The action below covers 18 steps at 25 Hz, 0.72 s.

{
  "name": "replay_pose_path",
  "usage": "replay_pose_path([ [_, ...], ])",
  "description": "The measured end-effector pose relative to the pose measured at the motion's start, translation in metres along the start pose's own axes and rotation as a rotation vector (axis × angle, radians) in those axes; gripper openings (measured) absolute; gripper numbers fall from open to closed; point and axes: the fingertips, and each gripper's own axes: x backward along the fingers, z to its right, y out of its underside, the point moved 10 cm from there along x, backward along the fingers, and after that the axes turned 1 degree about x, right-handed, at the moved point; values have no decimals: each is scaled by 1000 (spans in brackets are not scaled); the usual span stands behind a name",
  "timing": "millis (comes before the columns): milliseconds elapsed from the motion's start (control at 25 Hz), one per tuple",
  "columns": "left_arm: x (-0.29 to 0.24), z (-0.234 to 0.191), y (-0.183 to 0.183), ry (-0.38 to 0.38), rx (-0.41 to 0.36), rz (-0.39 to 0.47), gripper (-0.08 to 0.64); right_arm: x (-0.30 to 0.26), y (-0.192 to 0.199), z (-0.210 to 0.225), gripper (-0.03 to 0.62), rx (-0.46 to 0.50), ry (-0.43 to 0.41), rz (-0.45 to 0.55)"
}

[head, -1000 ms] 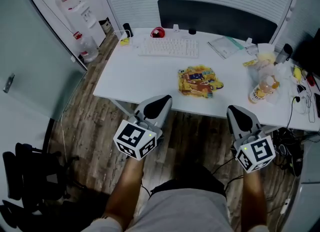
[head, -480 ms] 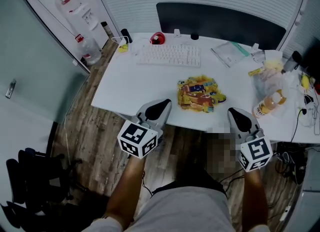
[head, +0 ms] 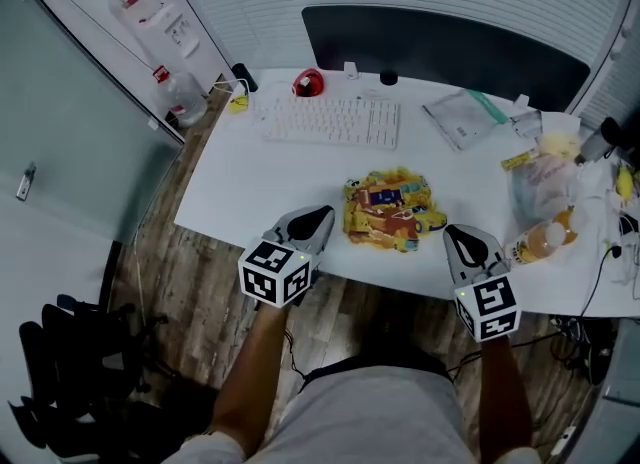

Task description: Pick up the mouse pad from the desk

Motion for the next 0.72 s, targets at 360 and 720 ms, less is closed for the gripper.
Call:
replay_pose_path([
  [360,-39,-12,8,-53,85,-134,17,-37,16,31,14,-12,-86,-101],
  [720,-56,-19,17,-41,117,-245,35,-57,28,42,23,-45,-135,-175],
])
